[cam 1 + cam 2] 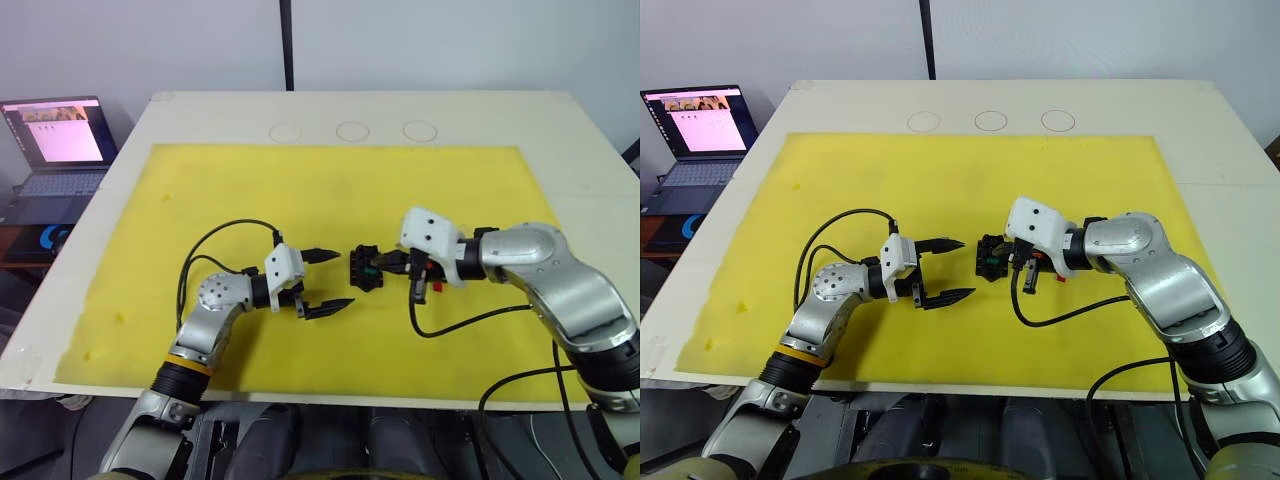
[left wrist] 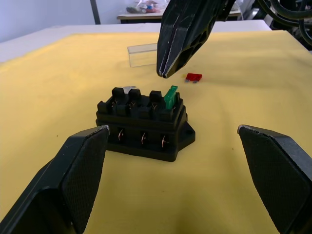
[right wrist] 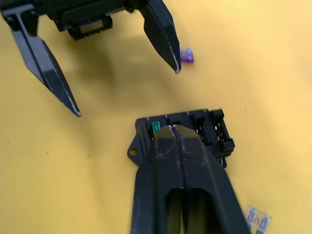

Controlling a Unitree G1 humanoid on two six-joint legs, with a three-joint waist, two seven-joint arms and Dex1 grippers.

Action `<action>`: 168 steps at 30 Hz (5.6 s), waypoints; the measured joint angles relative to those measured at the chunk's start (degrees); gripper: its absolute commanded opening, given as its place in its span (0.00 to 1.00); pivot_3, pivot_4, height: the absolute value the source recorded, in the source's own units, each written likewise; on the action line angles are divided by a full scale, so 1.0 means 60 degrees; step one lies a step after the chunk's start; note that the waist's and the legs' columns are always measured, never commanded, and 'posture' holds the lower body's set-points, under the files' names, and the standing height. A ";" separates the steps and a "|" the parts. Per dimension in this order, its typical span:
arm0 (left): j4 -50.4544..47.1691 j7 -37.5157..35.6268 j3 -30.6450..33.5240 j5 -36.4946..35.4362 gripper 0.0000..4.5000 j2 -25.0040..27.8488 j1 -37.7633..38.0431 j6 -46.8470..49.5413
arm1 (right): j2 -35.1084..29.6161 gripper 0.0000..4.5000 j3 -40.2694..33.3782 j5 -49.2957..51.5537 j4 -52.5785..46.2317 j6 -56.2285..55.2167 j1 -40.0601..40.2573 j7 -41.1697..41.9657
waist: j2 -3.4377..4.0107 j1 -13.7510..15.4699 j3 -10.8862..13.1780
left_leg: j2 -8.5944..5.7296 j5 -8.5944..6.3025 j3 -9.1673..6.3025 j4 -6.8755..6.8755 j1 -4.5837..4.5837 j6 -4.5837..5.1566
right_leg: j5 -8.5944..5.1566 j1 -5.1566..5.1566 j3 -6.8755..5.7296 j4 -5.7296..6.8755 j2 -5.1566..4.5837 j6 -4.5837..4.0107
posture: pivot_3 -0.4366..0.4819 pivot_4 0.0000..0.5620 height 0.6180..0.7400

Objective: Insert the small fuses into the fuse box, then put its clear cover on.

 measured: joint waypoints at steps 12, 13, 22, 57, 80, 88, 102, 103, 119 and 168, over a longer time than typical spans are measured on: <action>0.0158 -0.0002 0.0000 0.0000 1.00 -0.0046 -0.0192 -0.0003 | 0.0019 0.00 0.0541 -0.0357 0.0053 -0.0293 0.0154 -0.0120 | 0.0000 -0.0004 -0.0003 | 0.0000 0.0001 0.0000 0.0003 0.0001 -0.0002 | 0.0000 0.0002 0.0000 0.0001 0.0001 0.0000 | 0.48 0.27 1.00; 0.0157 -0.0001 0.0000 0.0000 1.00 -0.0039 -0.0190 -0.0003 | 0.0017 0.00 0.0612 -0.0439 0.0068 -0.0413 0.0170 -0.0120 | 0.0001 -0.0005 -0.0005 | 0.0000 0.0001 0.0001 0.0003 0.0002 -0.0002 | 0.0000 0.0003 0.0000 0.0001 0.0001 0.0000 | 0.48 0.27 1.00; 0.0100 0.0047 0.0000 0.0001 1.00 -0.0003 -0.0149 0.0012 | 0.0011 0.00 0.0854 -0.1005 0.0228 -0.1120 0.0180 -0.0072 | 0.0002 -0.0004 -0.0014 | 0.0000 0.0000 0.0000 0.0003 0.0019 -0.0001 | 0.0000 0.0022 0.0000 0.0001 0.0001 0.0000 | 0.48 0.27 1.00; 0.3710 -0.0785 0.2462 -0.0348 1.00 0.4113 -0.2284 0.0925 | -0.0121 0.99 -0.8610 0.0392 0.2621 -0.4598 0.6239 -0.0559 | -0.0003 -0.0073 -0.0012 | 0.0016 -0.0017 0.0014 -0.0013 0.0048 0.0030 | 0.0002 0.0033 0.0009 0.0014 0.0014 -0.0004 | 0.48 0.27 1.00; 0.4843 -0.2348 0.1238 -0.3431 1.00 0.3514 -0.6142 1.4433 | 0.0477 0.99 -0.2648 0.2483 -0.2702 -0.1391 0.2848 -0.2257 | -0.0015 -0.0280 -0.0005 | -0.0001 0.0006 -0.0010 0.0009 0.0029 -0.0009 | -0.0012 0.0016 0.0008 0.0055 0.0020 0.0015 | 0.48 0.27 1.00; 0.5903 -0.2336 0.0381 -0.2875 1.00 0.2395 -0.6051 1.3282 | 0.0595 0.99 -0.2511 0.2168 -0.2582 -0.1382 0.2689 -0.2627 | -0.0019 -0.0243 -0.0003 | 0.0000 0.0007 0.0007 0.0007 0.0020 -0.0011 | -0.0012 -0.0009 0.0027 0.0067 0.0018 0.0012 | 0.48 0.27 1.00; 0.8374 -0.1469 0.1543 -0.2263 1.00 0.1068 -0.6832 1.2336 | 0.0697 0.99 -0.2577 0.2272 -0.2636 -0.1036 0.2680 -0.2912 | -0.0021 -0.0116 -0.0005 | -0.0010 0.0002 0.0005 0.0039 0.0014 -0.0002 | -0.0012 -0.0009 0.0024 0.0094 0.0012 0.0013 | 0.48 0.27 1.00; 0.8411 -0.1467 0.1544 -0.2236 1.00 0.1021 -0.6876 1.2335 | 0.0698 0.99 -0.2578 0.2273 -0.2636 -0.1036 0.2680 -0.2914 | -0.0021 -0.0092 -0.0006 | -0.0010 0.0002 0.0006 0.0041 0.0014 -0.0002 | -0.0012 -0.0009 0.0024 0.0095 0.0012 0.0013 | 0.48 0.27 1.00; 0.8978 -0.1319 0.1955 -0.1492 1.00 0.0215 -0.7164 1.1920 | 0.0737 0.99 -0.2577 0.2294 -0.2663 -0.0818 0.2676 -0.3168 | -0.0019 0.0045 -0.0010 | -0.0027 -0.0009 -0.0037 0.0109 0.0014 0.0015 | -0.0017 0.0053 -0.0005 0.0101 0.0009 0.0022 | 0.48 0.27 1.00; 0.3474 0.1077 0.4310 -0.2540 0.01 0.0637 -0.4603 1.5354 | 0.0773 1.00 -0.2627 0.2543 -0.2719 -0.0777 0.2803 -0.3330 | 0.0000 -0.0291 -0.0023 | -0.0009 -0.0040 -0.0022 -0.0017 0.0141 0.0054 | -0.0027 0.0117 0.0045 0.0029 0.0015 0.0032 | 0.48 0.27 1.00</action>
